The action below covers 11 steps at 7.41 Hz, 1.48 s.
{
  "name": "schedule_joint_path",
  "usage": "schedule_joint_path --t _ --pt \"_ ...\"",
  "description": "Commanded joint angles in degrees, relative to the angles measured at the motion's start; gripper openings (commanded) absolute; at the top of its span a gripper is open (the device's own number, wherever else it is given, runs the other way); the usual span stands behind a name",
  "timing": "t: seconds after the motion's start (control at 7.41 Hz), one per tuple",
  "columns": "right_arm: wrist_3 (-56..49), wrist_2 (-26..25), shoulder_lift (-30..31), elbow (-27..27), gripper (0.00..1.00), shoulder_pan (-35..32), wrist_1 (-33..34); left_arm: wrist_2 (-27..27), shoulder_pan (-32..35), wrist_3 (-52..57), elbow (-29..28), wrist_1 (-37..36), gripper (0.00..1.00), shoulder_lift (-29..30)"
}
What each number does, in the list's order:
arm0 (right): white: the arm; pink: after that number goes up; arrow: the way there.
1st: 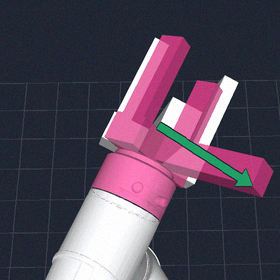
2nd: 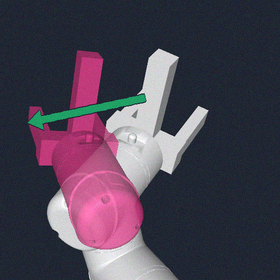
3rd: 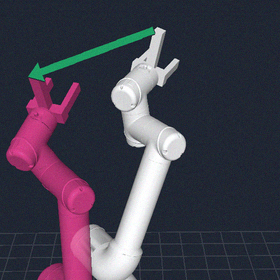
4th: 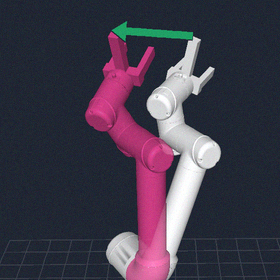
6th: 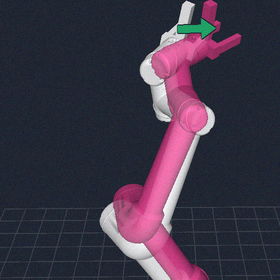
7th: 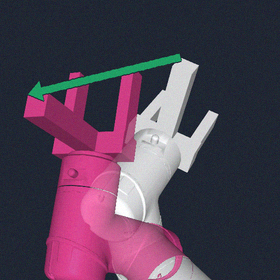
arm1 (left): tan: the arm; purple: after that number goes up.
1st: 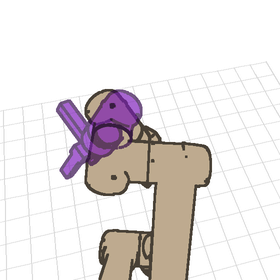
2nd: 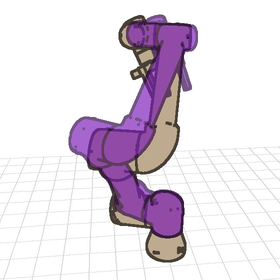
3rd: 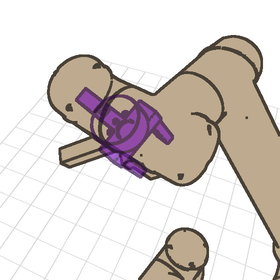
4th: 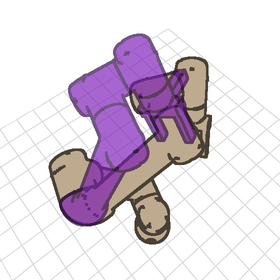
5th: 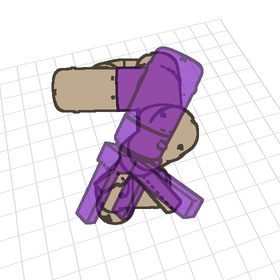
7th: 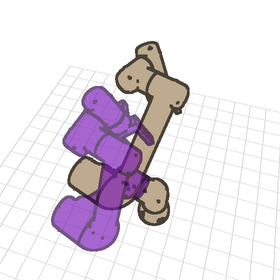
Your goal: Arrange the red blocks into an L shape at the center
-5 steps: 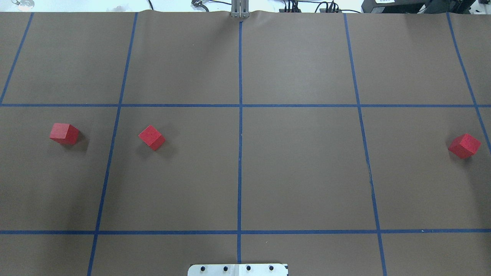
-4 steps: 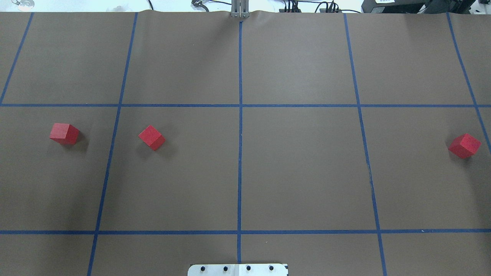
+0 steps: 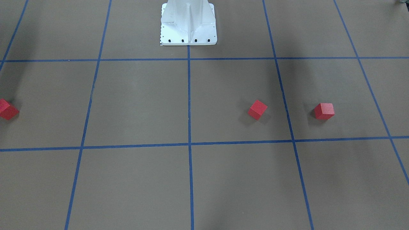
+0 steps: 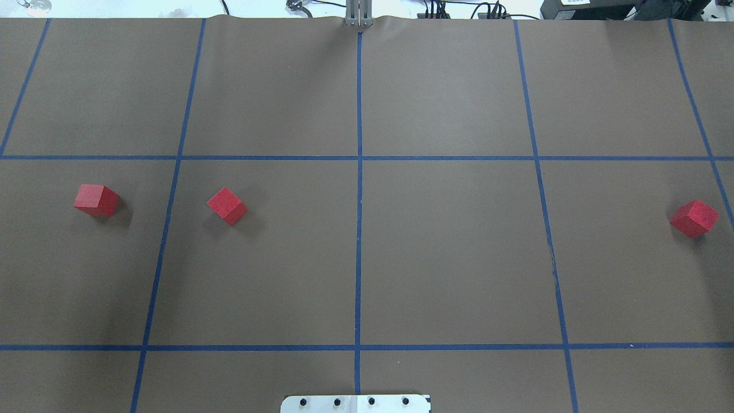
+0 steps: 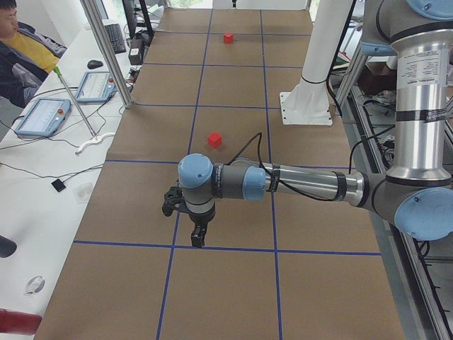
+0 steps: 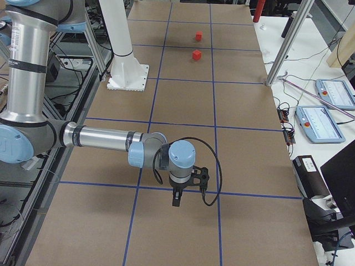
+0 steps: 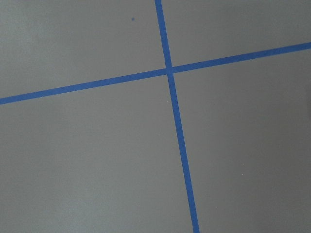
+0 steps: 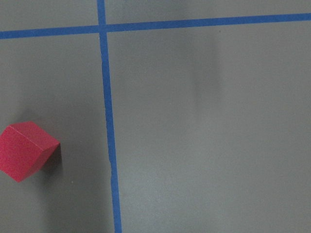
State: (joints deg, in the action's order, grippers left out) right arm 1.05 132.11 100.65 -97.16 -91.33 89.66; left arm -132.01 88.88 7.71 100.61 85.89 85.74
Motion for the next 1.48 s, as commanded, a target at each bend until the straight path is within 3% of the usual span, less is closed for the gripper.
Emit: schedule_joint_path --t 0.0,0.27,0.4,0.67,0.94,1.08,1.35 --pt "0.09 0.16 -0.54 -0.74 0.99 0.01 -3.40 -0.62 -0.03 -1.02 1.60 0.25 1.00 0.66" --pt "0.53 -0.18 -1.07 0.39 0.99 0.01 -20.06 -0.62 -0.03 -0.94 3.36 0.42 1.00 1.62" --pt "0.62 -0.01 -1.16 0.74 0.99 0.01 -23.01 -0.27 -0.11 -0.94 2.76 3.29 1.00 4.06" --pt "0.97 0.16 -4.23 3.90 0.99 0.10 -23.12 -0.70 -0.11 -1.03 0.13 12.69 1.00 6.98" --pt "0.89 2.52 -4.24 5.57 0.99 2.46 -26.44 -0.71 -0.11 -1.38 -0.94 15.36 1.00 7.16" --pt "1.93 3.06 -4.06 6.45 0.99 6.56 -30.03 -0.71 -0.11 -1.46 -0.94 17.10 1.00 6.99" --pt "3.61 1.93 -5.90 6.90 0.99 16.85 -30.77 -0.71 -0.20 -1.90 -1.29 19.05 1.00 6.46"
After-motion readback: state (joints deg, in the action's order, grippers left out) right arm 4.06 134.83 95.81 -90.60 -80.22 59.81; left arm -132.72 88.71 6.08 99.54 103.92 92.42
